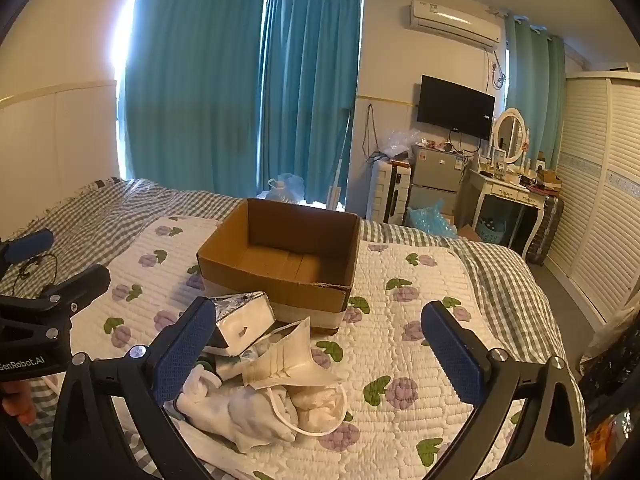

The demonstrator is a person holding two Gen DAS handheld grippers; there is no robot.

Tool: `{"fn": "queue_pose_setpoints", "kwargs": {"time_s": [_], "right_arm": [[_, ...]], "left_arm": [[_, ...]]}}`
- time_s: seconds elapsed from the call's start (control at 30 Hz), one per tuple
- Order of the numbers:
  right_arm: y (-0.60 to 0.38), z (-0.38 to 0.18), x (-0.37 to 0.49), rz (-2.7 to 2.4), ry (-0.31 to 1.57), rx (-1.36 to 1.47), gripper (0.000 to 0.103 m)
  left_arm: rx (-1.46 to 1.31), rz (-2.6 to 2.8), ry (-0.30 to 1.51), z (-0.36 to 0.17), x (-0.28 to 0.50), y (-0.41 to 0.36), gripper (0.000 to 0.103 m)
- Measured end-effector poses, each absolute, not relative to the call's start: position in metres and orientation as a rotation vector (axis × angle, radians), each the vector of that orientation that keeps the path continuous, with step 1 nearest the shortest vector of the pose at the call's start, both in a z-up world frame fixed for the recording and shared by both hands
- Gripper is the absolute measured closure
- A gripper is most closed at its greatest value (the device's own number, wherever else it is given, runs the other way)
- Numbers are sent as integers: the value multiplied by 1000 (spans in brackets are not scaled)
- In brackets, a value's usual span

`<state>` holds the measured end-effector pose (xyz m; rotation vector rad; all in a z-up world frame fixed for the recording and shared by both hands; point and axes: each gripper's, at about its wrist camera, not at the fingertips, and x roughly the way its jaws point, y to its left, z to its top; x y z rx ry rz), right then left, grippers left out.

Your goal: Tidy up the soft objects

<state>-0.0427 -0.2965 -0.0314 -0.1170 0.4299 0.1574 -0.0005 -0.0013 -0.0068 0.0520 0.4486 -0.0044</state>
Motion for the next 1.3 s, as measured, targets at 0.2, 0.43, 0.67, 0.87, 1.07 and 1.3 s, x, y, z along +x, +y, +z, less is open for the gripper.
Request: {"fn": "queue_pose_setpoints", "kwargs": {"time_s": [0.2, 0.43, 0.67, 0.87, 1.07, 1.3], "right_arm": [[-296, -32, -43, 159, 431, -117, 0], [-295, -31, -43, 156, 431, -119, 0], [-295, -31, -43, 156, 432, -119, 0], [-295, -31, -43, 156, 433, -119, 0], [-294, -31, -44, 157, 435, -120, 0], [-292, -33, -43, 159, 440, -128, 0]], "left_arm": [[50, -3, 450, -6, -1, -1, 0], [55, -3, 447, -5, -3, -2, 0], [54, -5, 452, -4, -2, -3, 0], [55, -4, 451, -4, -2, -4, 0], [54, -5, 456, -6, -2, -6, 0], [52, -5, 458, -9, -3, -7, 0]]}}
